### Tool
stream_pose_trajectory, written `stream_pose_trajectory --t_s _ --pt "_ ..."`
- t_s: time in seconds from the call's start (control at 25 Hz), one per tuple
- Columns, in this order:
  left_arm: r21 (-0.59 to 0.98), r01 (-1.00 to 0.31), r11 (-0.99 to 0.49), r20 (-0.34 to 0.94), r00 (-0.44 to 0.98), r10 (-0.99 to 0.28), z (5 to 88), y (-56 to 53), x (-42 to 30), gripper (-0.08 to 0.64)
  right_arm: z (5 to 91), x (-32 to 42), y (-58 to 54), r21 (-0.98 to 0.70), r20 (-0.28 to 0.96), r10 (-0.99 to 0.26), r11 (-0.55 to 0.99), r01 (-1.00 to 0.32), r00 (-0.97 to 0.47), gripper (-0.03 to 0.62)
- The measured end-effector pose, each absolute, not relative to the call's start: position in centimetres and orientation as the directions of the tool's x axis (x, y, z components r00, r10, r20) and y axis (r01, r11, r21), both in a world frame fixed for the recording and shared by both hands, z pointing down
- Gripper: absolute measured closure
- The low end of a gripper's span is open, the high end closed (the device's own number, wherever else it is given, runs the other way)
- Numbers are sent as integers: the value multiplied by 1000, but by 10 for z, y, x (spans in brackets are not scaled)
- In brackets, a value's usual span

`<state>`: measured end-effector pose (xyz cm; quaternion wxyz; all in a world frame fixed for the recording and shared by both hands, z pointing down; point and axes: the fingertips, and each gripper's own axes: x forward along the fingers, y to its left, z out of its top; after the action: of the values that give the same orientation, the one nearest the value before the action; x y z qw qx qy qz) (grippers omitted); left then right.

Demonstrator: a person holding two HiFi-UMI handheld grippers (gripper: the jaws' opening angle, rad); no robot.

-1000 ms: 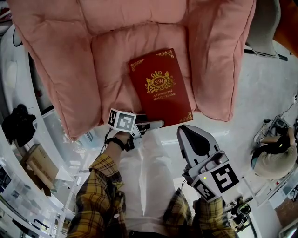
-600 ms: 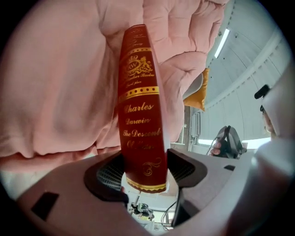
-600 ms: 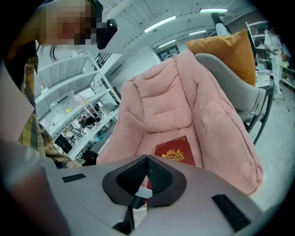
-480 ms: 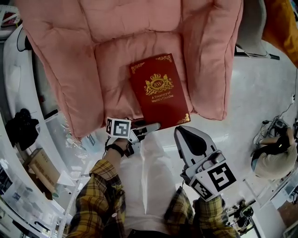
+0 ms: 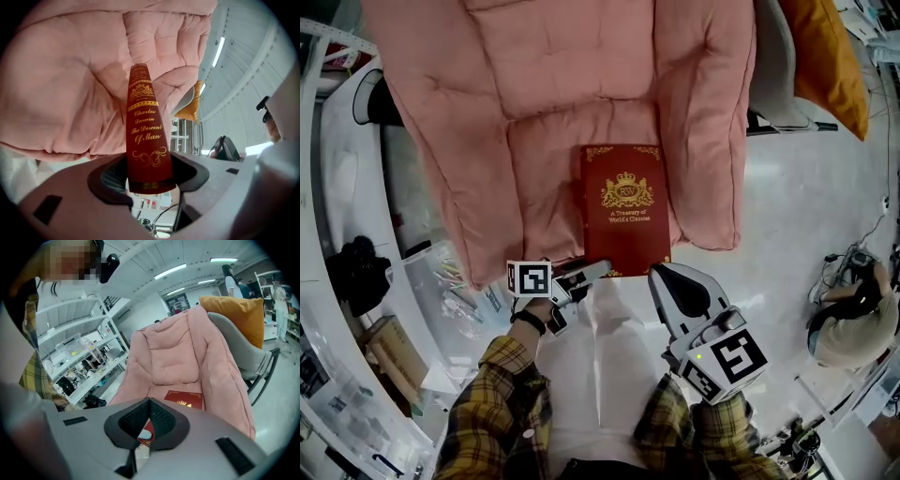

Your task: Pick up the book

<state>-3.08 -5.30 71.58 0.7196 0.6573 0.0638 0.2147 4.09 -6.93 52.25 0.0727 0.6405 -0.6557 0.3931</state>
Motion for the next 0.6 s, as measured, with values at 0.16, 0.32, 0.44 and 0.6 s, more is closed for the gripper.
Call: stream_pose_trajectory --t_s 0.16,0.32,0.44,0.6 --pt "975 -220 36 189 901 391 693 -60 -31 301 506 35 -72 -416 589 -792 -126 -901 -162 578" --pt "975 -217 41 186 908 376 672 -66 -34 302 489 33 -72 -413 578 -803 -134 -901 -145 578" --pt "974 -223 35 195 909 368 655 -70 -34 304 475 35 -71 -403 572 -810 -137 -905 -133 578" --pt "971 -237 38 209 914 349 627 -76 -37 305 449 35 -70 -390 559 -821 -135 -911 -118 578"
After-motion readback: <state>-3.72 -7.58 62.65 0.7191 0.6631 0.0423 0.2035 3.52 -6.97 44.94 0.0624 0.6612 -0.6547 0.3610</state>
